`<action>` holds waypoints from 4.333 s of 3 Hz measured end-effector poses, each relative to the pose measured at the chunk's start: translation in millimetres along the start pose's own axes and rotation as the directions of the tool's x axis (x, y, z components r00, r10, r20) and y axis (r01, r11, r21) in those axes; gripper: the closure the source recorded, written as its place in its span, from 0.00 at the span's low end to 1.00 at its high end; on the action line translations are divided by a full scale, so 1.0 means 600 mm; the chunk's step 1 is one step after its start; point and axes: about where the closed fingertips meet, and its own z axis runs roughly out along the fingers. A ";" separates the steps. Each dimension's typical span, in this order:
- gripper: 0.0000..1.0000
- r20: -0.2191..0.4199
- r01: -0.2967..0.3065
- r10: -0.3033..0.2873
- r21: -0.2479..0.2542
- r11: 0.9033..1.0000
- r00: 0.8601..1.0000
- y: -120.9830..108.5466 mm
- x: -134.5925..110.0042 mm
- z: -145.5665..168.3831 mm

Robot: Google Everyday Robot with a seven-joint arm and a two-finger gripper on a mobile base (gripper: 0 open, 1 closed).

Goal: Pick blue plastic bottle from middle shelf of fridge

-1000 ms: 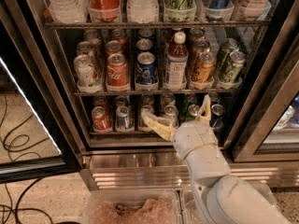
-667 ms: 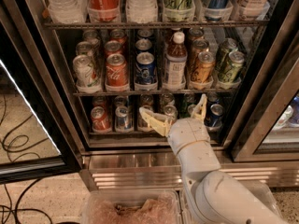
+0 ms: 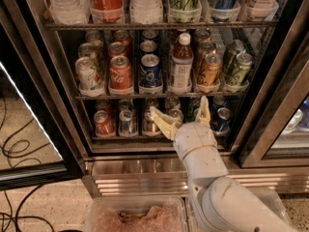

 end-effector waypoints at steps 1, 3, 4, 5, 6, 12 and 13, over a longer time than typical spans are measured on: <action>0.41 0.010 0.009 -0.009 0.010 1.000 1.000 0.005 -0.001 0.013; 0.28 0.059 0.060 -0.060 -0.011 0.998 0.996 0.024 -0.006 0.072; 0.12 0.069 0.067 -0.066 -0.013 0.998 0.995 0.028 -0.004 0.093; 0.24 0.068 0.061 -0.061 0.002 0.998 0.996 0.024 -0.004 0.085; 0.39 0.068 0.061 -0.061 0.002 0.998 0.996 0.024 -0.004 0.085; 0.28 0.073 0.055 -0.063 0.106 0.993 0.995 -0.005 0.010 0.124; 0.28 0.073 0.055 -0.063 0.109 0.992 0.995 -0.006 0.011 0.125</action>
Offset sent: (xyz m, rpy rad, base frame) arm 0.0380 0.0242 0.0034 -0.0555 -0.0700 0.0005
